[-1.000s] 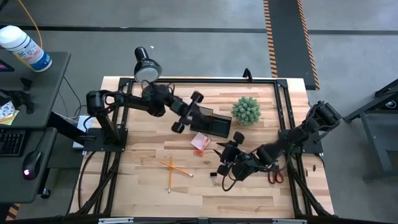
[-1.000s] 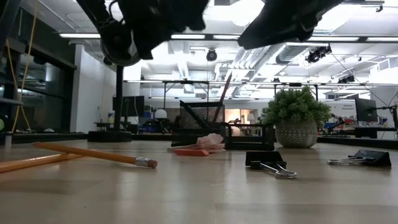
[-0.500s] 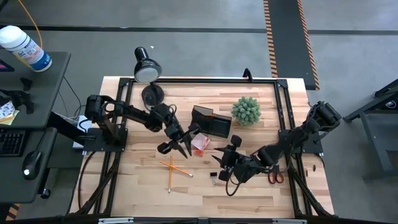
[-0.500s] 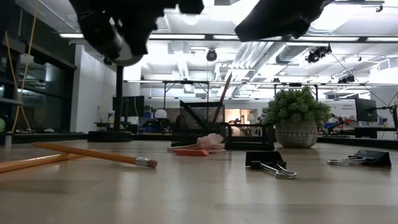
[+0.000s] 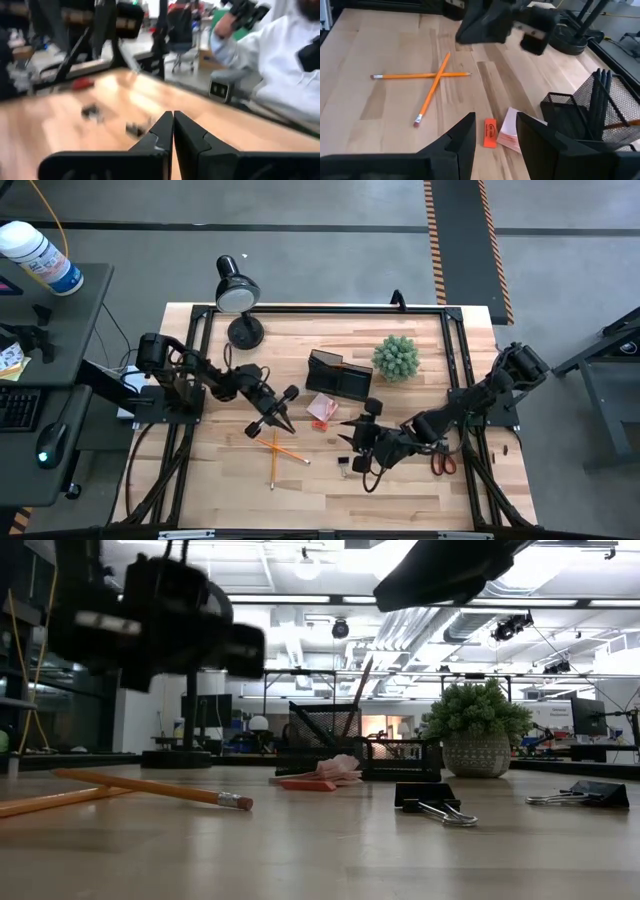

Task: Pick and place office supplies into organizer
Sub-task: Put the right orange pencil into the black desk organizer

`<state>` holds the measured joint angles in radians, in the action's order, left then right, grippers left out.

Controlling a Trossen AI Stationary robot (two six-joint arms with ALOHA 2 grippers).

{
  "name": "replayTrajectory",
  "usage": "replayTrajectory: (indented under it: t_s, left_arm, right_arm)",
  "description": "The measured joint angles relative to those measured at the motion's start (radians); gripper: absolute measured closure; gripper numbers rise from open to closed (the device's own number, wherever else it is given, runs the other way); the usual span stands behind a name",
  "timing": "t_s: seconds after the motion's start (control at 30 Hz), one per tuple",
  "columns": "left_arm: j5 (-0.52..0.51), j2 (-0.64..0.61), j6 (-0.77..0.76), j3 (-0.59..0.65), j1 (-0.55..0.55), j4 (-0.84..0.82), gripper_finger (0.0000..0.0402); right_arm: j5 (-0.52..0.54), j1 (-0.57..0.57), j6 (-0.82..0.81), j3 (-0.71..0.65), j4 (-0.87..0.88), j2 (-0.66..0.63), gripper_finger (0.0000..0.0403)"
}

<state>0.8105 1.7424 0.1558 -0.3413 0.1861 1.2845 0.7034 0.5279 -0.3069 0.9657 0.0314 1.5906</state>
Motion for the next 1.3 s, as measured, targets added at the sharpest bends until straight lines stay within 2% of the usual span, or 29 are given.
replayTrajectory:
  t_s: [0.2,0.4,0.57,0.67,0.8,0.87,0.93,1.03,1.1,1.17,1.3]
  left_arm:
    - [-0.109,0.0,0.036,0.106,-0.006,-0.001,0.0401]
    - [-0.103,0.0,0.034,0.152,-0.02,-0.003,0.0401]
    - [-0.117,-0.019,0.012,0.172,-0.103,-0.024,0.0401]
    - [-0.161,-0.074,0.018,0.171,-0.166,-0.114,0.0401]
    - [-0.245,-0.19,0.07,0.141,-0.227,-0.352,0.0401]
    - [-0.329,-0.262,0.124,0.108,-0.252,-0.555,0.0401]
    - [-0.47,-0.333,0.191,0.052,-0.287,-0.823,0.0401]
    - [-0.756,-0.404,0.254,-0.063,-0.356,-1.24,0.0401]
    - [-0.872,-0.417,0.259,-0.139,-0.403,-1.429,0.0401]
    - [-0.918,-0.423,0.26,-0.207,-0.446,-1.548,0.0401]
    - [-0.931,-0.423,0.259,-0.322,-0.501,-1.702,0.0401]
  right_arm:
    - [-0.081,-0.018,0.012,0.0,-0.042,0.0,0.0269]
    - [-0.122,-0.018,0.056,0.0,-0.114,0.0,0.0269]
    - [-0.118,-0.017,0.02,0.0,-0.114,0.0,0.0269]
    - [-0.114,-0.017,0.018,0.0,-0.114,0.0,0.0269]
    - [-0.096,-0.017,-0.005,0.0,-0.114,0.0,0.0269]
    - [-0.085,-0.017,-0.007,0.0,-0.114,0.0,0.0269]
    - [-0.08,-0.017,-0.007,0.0,-0.117,0.003,0.0269]
    - [-0.076,-0.017,-0.002,0.0,-0.118,0.011,0.0269]
    - [-0.076,-0.023,0.001,0.001,-0.12,0.018,0.0269]
    - [-0.077,-0.026,0.011,0.001,-0.119,0.024,0.0269]
    - [-0.077,-0.031,0.024,0.001,-0.122,0.04,0.0269]
